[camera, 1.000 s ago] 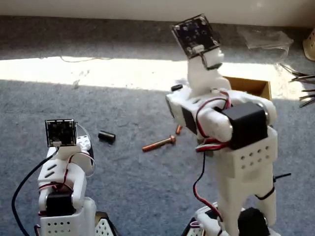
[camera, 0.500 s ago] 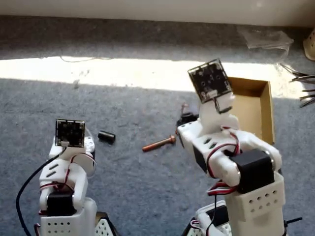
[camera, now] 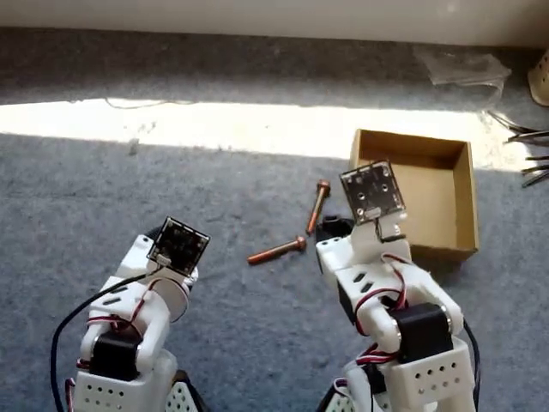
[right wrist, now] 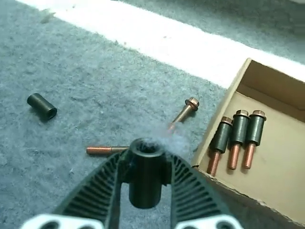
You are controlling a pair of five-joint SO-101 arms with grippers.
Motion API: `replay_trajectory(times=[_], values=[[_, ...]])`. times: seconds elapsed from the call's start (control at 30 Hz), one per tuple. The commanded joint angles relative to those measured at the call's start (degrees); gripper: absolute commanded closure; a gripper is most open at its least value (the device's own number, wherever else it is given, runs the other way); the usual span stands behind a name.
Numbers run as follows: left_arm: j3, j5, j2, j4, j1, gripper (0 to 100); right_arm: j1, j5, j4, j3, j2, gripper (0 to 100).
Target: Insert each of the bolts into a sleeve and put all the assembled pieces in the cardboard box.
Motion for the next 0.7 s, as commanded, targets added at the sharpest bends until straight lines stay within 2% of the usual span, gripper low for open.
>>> replay_trajectory(times=[0.0, 0.17, 0.47, 0.67], values=[[-4.88, -0.62, -0.22, 2.11, 2.07, 99, 3.12, 0.09, -5.23, 4.7, -3.74, 99.5], [-5.41, -0.62, -0.22, 2.81, 4.44, 99, 3.56, 0.09, -9.63, 13.58, -10.15, 99.5], [-5.58, -0.62, 0.57, 3.52, 5.49, 95, 3.56, 0.09, -9.45, 22.73, -25.71, 99.5], [-14.29, -0.62, 16.04, 3.6, 10.51, 95, 7.43, 0.09, -6.55, 25.54, -32.4, 99.5]])
